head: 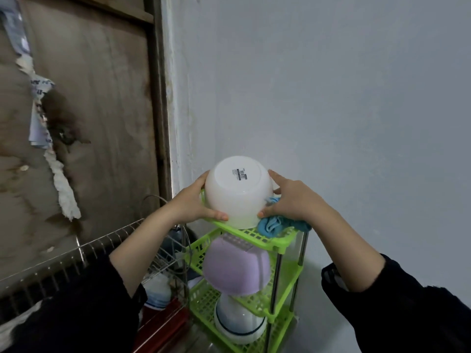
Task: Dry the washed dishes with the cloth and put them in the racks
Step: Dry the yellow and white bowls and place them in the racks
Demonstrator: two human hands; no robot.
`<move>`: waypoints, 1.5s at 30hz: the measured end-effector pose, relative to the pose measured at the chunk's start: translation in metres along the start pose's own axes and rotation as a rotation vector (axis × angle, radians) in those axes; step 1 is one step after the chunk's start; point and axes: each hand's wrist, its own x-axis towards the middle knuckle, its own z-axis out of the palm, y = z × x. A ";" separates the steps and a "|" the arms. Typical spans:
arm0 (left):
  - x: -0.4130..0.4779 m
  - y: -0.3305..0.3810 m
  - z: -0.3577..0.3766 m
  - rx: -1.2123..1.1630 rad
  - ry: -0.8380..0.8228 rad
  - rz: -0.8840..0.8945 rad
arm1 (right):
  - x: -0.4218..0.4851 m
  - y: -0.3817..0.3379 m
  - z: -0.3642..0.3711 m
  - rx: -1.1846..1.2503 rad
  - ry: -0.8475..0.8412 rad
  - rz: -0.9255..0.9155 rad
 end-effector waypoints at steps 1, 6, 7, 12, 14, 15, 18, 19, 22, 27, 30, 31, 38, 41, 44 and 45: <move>-0.003 0.002 0.001 0.018 0.017 -0.003 | -0.004 -0.002 0.000 -0.009 0.015 -0.005; -0.024 0.012 0.005 0.087 0.142 -0.003 | -0.035 -0.011 0.002 0.021 0.204 -0.088; -0.029 0.017 0.008 0.103 0.179 -0.001 | -0.041 -0.013 0.002 0.042 0.237 -0.115; -0.060 0.035 0.015 0.263 0.372 -0.061 | -0.064 -0.019 0.007 0.201 0.312 -0.307; -0.078 0.040 0.016 0.340 0.428 -0.089 | -0.071 -0.023 0.013 0.326 0.361 -0.438; -0.089 0.042 0.016 0.382 0.463 -0.102 | -0.073 -0.026 0.017 0.381 0.372 -0.500; -0.124 0.045 0.019 0.488 0.564 -0.205 | -0.081 -0.039 0.035 0.488 0.343 -0.622; -0.137 0.044 0.020 0.524 0.594 -0.251 | -0.083 -0.044 0.043 0.504 0.314 -0.647; -0.181 0.040 0.021 0.617 0.640 -0.403 | -0.091 -0.063 0.072 0.498 0.208 -0.690; -0.265 0.041 0.021 0.588 0.703 -0.647 | -0.123 -0.095 0.122 0.496 0.020 -0.812; -0.322 0.045 0.020 0.615 0.776 -0.778 | -0.156 -0.112 0.141 0.576 -0.126 -0.858; -0.341 0.047 0.020 0.629 0.804 -0.813 | -0.168 -0.118 0.145 0.590 -0.182 -0.859; -0.475 0.083 0.031 0.640 0.924 -1.029 | -0.268 -0.169 0.176 0.596 -0.453 -0.905; -0.536 0.103 0.040 0.661 0.946 -1.091 | -0.325 -0.189 0.182 0.620 -0.546 -0.911; -0.592 0.122 0.054 0.700 0.969 -1.179 | -0.380 -0.205 0.184 0.632 -0.594 -0.935; -0.610 0.128 0.059 0.709 0.983 -1.211 | -0.397 -0.210 0.185 0.631 -0.607 -0.939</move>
